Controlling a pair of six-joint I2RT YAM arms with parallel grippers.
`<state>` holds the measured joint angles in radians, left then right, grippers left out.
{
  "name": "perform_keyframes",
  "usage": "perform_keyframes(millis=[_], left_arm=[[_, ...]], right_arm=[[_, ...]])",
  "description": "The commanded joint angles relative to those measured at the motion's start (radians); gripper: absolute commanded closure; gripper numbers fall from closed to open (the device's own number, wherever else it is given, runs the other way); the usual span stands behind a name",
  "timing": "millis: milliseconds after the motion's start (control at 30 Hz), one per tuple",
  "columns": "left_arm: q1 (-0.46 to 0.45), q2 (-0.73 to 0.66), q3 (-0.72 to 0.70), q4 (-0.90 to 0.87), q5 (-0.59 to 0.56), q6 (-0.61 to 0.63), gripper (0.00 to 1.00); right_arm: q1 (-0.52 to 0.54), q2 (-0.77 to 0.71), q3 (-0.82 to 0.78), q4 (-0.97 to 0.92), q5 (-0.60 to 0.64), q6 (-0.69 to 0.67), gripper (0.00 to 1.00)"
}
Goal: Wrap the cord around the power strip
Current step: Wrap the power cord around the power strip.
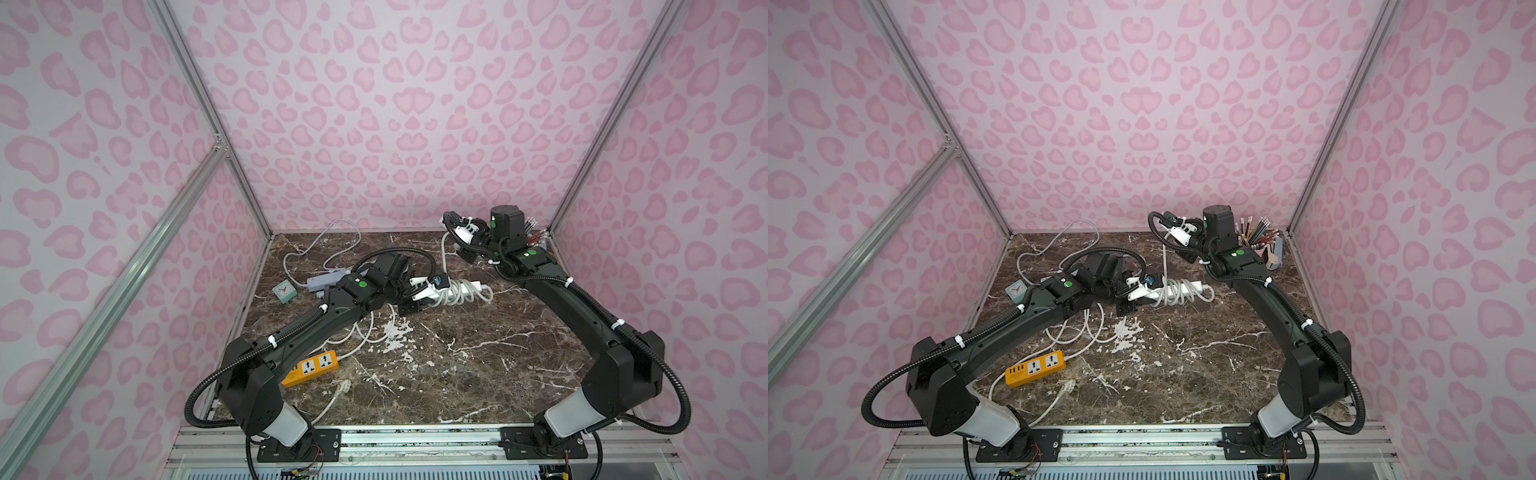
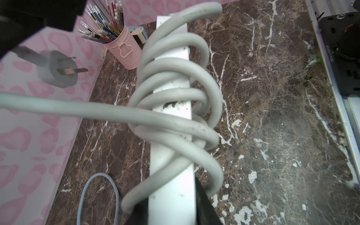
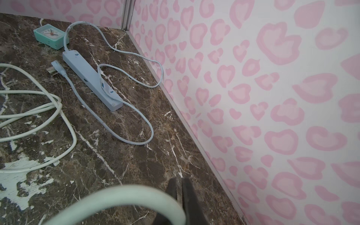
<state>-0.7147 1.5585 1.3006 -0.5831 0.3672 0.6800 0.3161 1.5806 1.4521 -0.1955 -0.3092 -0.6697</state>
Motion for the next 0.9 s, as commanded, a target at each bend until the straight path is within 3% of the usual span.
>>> perform_keyframes(millis=[0, 200, 400, 600, 767, 867], left_arm=[[-0.008, -0.036, -0.005, 0.002, 0.202, 0.056, 0.97], [0.047, -0.103, -0.049, 0.175, 0.414, -0.046, 0.97], [0.11, -0.165, -0.144, 0.579, 0.575, -0.317, 0.97], [0.138, -0.158, -0.228, 1.037, 0.455, -0.639, 0.97], [0.138, -0.123, -0.238, 1.163, 0.336, -0.761, 0.97], [0.138, -0.111, -0.235, 1.143, 0.207, -0.758, 0.97]], right_arm=[[-0.043, 0.013, 0.007, 0.199, -0.055, 0.099, 1.0], [-0.127, 0.06, -0.041, 0.243, -0.241, 0.229, 1.0], [-0.161, 0.092, -0.137, 0.307, -0.36, 0.368, 1.0], [-0.157, 0.113, -0.238, 0.434, -0.495, 0.581, 0.94], [-0.12, 0.091, -0.336, 0.557, -0.495, 0.703, 0.87], [-0.09, 0.075, -0.381, 0.584, -0.491, 0.75, 0.91]])
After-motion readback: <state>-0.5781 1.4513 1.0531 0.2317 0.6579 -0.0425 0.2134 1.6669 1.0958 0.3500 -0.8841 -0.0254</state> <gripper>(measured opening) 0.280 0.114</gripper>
